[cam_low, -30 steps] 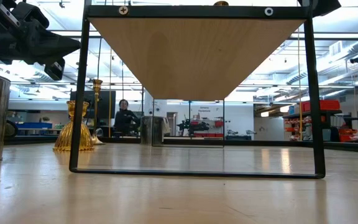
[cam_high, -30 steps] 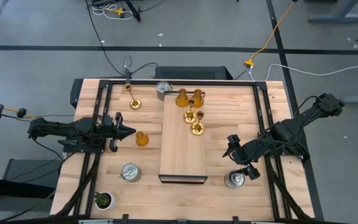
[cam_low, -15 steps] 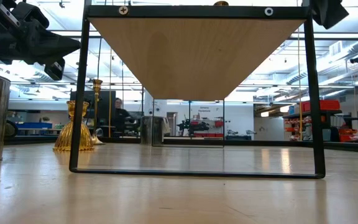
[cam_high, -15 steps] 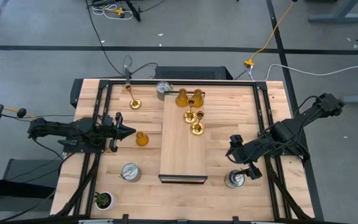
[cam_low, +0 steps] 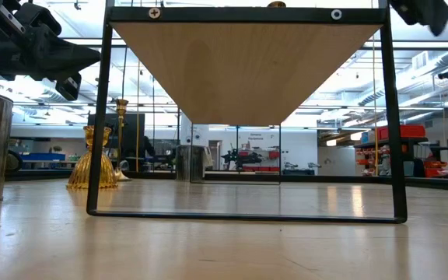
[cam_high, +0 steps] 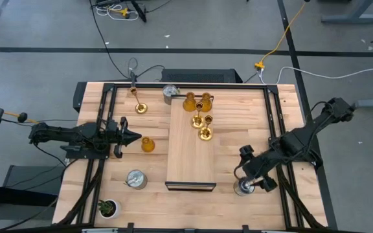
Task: Pick & Place candle stick holders
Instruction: Put the bottom right scented candle on the shelf
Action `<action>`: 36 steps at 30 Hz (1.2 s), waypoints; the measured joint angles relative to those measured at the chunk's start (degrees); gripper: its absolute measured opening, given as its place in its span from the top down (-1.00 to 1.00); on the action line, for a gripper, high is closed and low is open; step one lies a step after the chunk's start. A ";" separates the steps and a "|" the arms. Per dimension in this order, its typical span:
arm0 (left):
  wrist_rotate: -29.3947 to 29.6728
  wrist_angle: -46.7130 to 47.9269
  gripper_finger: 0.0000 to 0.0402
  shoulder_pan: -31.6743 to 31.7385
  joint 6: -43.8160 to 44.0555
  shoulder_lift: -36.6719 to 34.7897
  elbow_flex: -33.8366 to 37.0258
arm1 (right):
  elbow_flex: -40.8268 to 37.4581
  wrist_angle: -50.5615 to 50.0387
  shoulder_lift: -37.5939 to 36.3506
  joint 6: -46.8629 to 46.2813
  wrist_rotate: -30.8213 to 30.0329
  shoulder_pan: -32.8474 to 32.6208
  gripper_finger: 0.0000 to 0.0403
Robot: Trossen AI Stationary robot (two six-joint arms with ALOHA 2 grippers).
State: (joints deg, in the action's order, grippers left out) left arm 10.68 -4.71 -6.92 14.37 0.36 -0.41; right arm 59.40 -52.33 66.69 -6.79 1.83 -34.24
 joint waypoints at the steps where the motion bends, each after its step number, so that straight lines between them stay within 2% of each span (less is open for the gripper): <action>1: 0.00 -0.04 0.95 -0.01 0.01 -0.01 0.00 | 0.00 -0.01 0.58 0.02 0.00 -0.71 -0.98; 5: 0.00 -0.02 0.95 0.00 0.02 -0.02 0.01 | 0.00 0.01 2.68 0.85 0.05 -3.43 -0.98; 9: 0.00 0.00 0.95 0.00 0.00 0.00 -0.01 | 0.00 0.17 4.33 1.48 -2.33 -6.01 -0.98; 16: 0.00 0.00 0.95 0.00 0.02 0.00 -0.01 | -0.27 2.06 5.58 1.43 -3.23 -8.18 -0.99; 32: 0.00 0.00 0.95 -0.01 0.00 0.00 0.00 | -10.18 11.31 2.26 0.26 -8.43 -10.78 -0.99; 36: 0.00 0.00 0.95 -0.01 0.00 0.00 0.00 | -12.07 13.17 1.85 -0.46 -7.14 -10.78 -0.99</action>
State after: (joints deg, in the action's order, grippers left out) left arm 10.68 -4.71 -6.93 14.37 0.36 -0.41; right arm 47.32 -39.16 68.53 -7.24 -5.32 -45.01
